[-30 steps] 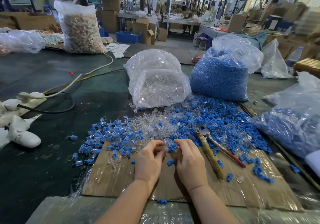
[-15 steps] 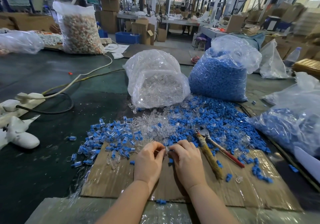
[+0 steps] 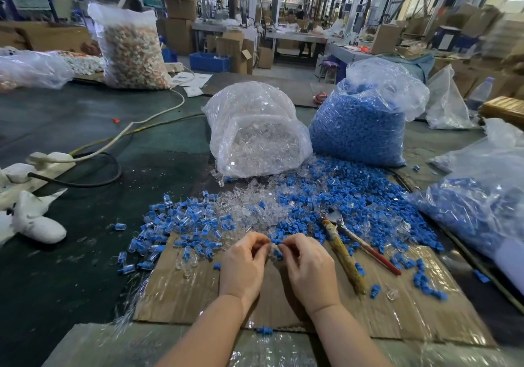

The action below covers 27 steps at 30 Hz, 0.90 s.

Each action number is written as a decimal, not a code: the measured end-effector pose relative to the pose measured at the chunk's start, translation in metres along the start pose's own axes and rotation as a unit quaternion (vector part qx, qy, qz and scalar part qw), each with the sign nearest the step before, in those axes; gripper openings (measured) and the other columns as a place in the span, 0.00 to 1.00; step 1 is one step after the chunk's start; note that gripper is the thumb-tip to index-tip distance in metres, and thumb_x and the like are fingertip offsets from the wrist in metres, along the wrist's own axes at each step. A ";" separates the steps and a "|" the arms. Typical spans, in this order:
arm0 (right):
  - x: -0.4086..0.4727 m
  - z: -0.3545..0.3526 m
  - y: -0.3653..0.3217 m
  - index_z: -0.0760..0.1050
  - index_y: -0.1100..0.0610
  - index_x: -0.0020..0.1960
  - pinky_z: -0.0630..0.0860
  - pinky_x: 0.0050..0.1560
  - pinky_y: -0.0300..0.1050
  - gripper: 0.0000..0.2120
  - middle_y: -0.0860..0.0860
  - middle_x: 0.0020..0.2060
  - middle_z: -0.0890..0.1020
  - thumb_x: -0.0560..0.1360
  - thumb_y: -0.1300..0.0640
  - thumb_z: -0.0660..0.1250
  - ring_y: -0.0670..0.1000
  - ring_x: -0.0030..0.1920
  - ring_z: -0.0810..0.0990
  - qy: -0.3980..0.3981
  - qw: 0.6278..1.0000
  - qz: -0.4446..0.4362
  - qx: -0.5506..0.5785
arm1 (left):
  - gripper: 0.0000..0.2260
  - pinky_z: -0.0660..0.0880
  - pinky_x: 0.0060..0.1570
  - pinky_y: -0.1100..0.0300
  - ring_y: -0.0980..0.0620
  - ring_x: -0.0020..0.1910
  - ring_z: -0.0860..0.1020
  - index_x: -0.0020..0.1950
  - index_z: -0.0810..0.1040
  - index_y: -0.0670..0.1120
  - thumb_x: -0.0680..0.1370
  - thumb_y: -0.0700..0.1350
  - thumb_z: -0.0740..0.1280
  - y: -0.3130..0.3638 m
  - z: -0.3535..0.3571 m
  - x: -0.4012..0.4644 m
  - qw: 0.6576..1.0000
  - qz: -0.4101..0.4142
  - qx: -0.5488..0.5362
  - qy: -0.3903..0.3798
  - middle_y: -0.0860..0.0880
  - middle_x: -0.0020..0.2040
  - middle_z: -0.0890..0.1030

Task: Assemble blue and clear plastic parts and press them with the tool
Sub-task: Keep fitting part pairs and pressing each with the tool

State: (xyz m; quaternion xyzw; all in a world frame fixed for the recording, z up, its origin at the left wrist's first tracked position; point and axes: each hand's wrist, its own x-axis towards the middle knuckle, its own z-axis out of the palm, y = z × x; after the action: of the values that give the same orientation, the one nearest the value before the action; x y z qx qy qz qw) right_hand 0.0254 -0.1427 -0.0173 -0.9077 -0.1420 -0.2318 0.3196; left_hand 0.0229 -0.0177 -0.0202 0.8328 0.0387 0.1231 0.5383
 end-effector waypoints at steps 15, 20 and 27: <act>0.000 0.001 -0.001 0.73 0.56 0.35 0.73 0.31 0.44 0.10 0.48 0.29 0.77 0.67 0.61 0.74 0.50 0.31 0.75 0.023 0.997 -0.044 -0.052 | 0.12 0.71 0.40 0.77 0.69 0.39 0.77 0.40 0.78 0.55 0.74 0.37 0.69 0.005 -0.005 -0.001 0.998 0.009 -0.045 -0.034 0.58 0.38 0.80; 0.000 0.001 0.001 0.74 0.56 0.35 0.74 0.31 0.45 0.10 0.48 0.30 0.77 0.67 0.61 0.75 0.50 0.31 0.76 0.025 0.997 -0.051 -0.050 | 0.12 0.72 0.41 0.75 0.68 0.39 0.77 0.40 0.77 0.56 0.74 0.38 0.69 0.004 -0.005 -0.001 0.998 0.007 -0.044 -0.036 0.58 0.38 0.80; 0.002 -0.004 0.000 0.77 0.58 0.43 0.74 0.43 0.47 0.04 0.50 0.38 0.78 0.71 0.58 0.69 0.52 0.40 0.77 0.074 0.995 -0.039 -0.059 | 0.10 0.72 0.42 0.75 0.64 0.42 0.78 0.43 0.76 0.55 0.76 0.39 0.67 0.005 -0.006 -0.001 0.998 -0.008 -0.056 -0.038 0.56 0.41 0.80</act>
State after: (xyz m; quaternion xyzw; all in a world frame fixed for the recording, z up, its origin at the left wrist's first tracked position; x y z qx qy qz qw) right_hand 0.0253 -0.1447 -0.0137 -0.8990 -0.1389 -0.3188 0.2661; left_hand 0.0203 -0.0148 -0.0133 0.8051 0.0182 0.0892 0.5861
